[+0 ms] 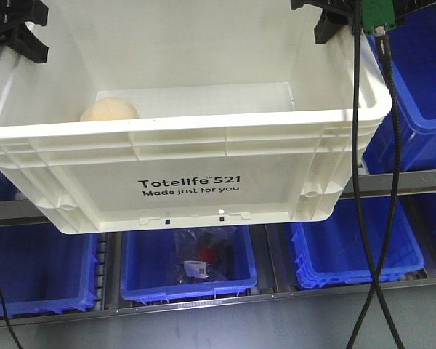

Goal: Place moving items into box and shelve
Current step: 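Hold the crate steady as the base turns to face the blue-bin shelf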

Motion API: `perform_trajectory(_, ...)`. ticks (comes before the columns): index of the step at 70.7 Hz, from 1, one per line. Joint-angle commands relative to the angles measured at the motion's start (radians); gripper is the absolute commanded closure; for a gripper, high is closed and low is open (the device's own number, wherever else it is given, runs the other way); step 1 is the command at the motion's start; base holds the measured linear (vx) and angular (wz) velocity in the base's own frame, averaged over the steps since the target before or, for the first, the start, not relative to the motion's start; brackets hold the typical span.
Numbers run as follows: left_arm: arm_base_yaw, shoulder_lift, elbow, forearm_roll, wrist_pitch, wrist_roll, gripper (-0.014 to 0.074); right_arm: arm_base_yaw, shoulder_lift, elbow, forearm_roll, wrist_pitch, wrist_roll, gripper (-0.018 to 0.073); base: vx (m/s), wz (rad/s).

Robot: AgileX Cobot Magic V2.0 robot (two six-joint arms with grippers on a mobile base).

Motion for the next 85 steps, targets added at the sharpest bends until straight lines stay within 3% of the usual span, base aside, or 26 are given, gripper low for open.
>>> perform_trajectory(1, -0.038, -0.055, -0.044, -0.280, -0.089, 0.018, 0.0596, 0.032, -0.058, -0.046, 0.219, -0.009, -0.003, 0.0564, 0.08, 0.18)
perform_trajectory(85, -0.038, -0.055, -0.044, -0.282, -0.090, 0.018, 0.0596, 0.032, -0.058, -0.046, 0.219, -0.009, -0.003, 0.0564, 0.01, 0.02)
